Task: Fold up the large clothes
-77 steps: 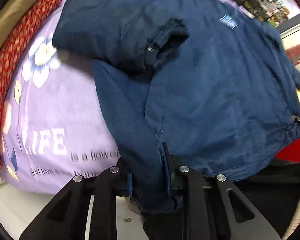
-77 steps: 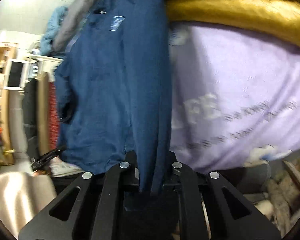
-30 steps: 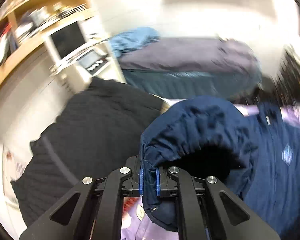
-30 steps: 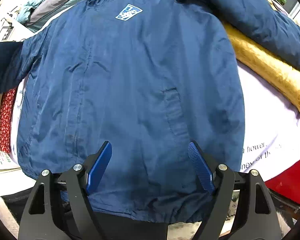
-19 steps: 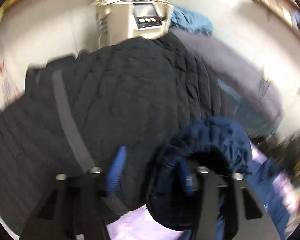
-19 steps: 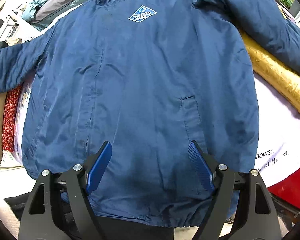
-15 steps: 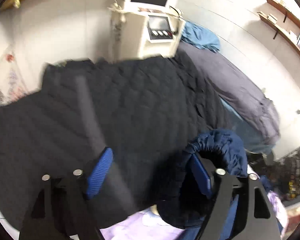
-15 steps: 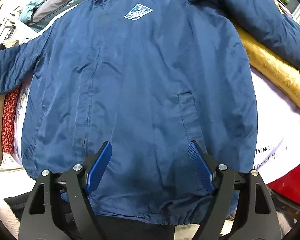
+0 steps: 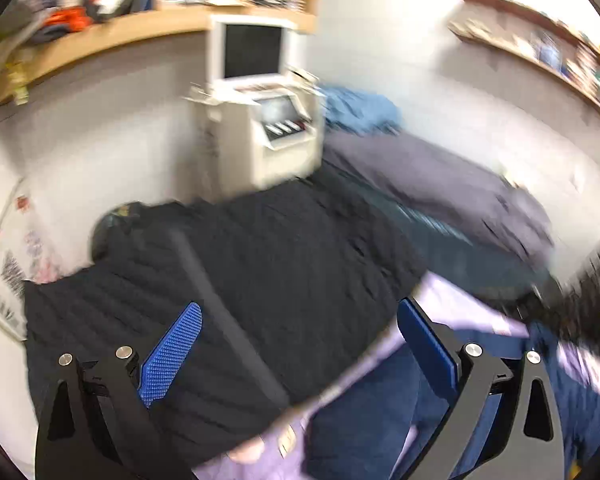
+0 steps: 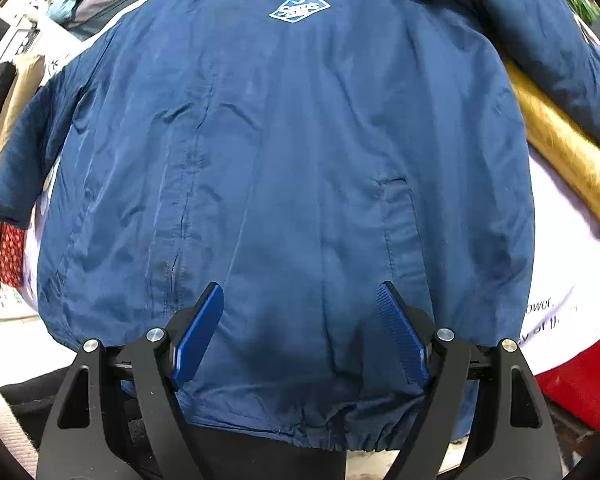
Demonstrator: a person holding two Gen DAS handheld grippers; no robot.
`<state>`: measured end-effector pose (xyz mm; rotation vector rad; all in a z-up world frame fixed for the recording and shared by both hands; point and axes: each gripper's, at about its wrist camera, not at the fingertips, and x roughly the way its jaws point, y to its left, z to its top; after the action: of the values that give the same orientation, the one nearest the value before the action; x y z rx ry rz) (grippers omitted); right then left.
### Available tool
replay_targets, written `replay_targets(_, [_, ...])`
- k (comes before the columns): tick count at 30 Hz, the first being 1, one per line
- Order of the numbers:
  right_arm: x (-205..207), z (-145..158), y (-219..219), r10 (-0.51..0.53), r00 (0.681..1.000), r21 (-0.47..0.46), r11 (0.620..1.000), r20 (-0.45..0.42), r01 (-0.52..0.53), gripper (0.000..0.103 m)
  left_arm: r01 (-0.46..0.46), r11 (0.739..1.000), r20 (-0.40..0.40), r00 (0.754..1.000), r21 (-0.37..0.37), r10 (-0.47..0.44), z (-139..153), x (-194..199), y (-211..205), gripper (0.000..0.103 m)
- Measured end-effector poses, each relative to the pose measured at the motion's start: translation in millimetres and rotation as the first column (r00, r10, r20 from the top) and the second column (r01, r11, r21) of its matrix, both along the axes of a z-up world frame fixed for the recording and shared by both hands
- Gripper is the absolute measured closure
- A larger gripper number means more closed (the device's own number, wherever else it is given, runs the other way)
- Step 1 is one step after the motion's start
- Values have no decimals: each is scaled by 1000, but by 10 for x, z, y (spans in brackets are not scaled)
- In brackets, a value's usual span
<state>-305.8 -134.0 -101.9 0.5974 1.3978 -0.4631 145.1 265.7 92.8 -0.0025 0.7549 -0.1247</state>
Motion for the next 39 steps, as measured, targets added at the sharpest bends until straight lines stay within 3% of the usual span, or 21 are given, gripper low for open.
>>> replay_targets(2, [36, -53, 35, 24, 1000, 11, 1000, -13, -24, 25, 134, 991, -67, 989, 28, -132, -236, -197, -335, 7])
replay_targets(4, [91, -139, 77, 64, 997, 27, 998, -45, -63, 25, 262, 963, -144, 957, 61, -251, -548, -463, -667, 7])
replay_targets(8, [197, -307, 188, 162, 980, -3, 987, -113, -163, 25, 471, 877, -365, 835, 88, -412, -1494, -1153, -1440, 11])
replay_targets(9, [212, -343, 211, 180, 976, -9, 983, -124, -182, 25, 539, 838, -427, 780, 87, -457, -1796, -1400, -1628, 11])
replay_targets(11, [239, -457, 262, 221, 962, -17, 974, -158, -226, 25, 632, 765, -507, 703, 125, -498, -2224, -1813, -1915, 12])
replay_targets(12, [242, -498, 274, 229, 958, -20, 972, -172, -236, 25, 654, 745, -529, 682, 133, -505, -2347, -1921, -1967, 12])
replay_targets(14, [232, -620, 289, 237, 949, -28, 968, -207, -248, 24, 716, 679, -587, 622, 161, -517, -2680, -2247, -2135, 12])
replay_targets(16, [221, -707, 281, 228, 949, -26, 971, -220, -239, 21, 762, 618, -627, 580, 191, -521, -2929, -2407, -2189, 12])
replay_targets(17, [220, -733, 276, 220, 951, -34, 972, -218, -233, 19, 778, 578, -637, 579, 247, -508, -3052, -2478, -2239, 12])
replay_targets(19, [239, -771, 285, 231, 946, -51, 967, -229, -248, 16, 780, 553, -627, 593, 292, -505, -3187, -2505, -2277, 5])
replay_targets(20, [254, -784, 295, 241, 941, -63, 963, -237, -262, 13, 781, 555, -631, 590, 286, -504, -3231, -2499, -2289, 5])
replay_targets(23, [311, -845, 301, 258, 931, -65, 957, -259, -283, 9, 744, 633, -657, 589, 213, -471, -3330, -2386, -2265, 5])
replay_targets(25, [332, -881, 267, 253, 932, -47, 961, -259, -274, 6, 725, 666, -652, 592, 173, -475, -3350, -2349, -2211, 5])
replay_targets(32, [359, -996, 65, 252, 939, 4, 966, -236, -258, 5, 711, 679, -638, 611, 182, -468, -3350, -2434, -2118, 5])
replay_targets(37, [403, -1033, -47, 259, 931, 43, 965, -256, -257, 5, 700, 688, -675, 604, 193, -425, -3362, -2343, -2250, 5])
replay_targets(39, [421, -975, -162, 237, 947, 42, 971, -219, -233, 5, 695, 689, -677, 610, 208, -411, -3328, -2336, -2286, 5])
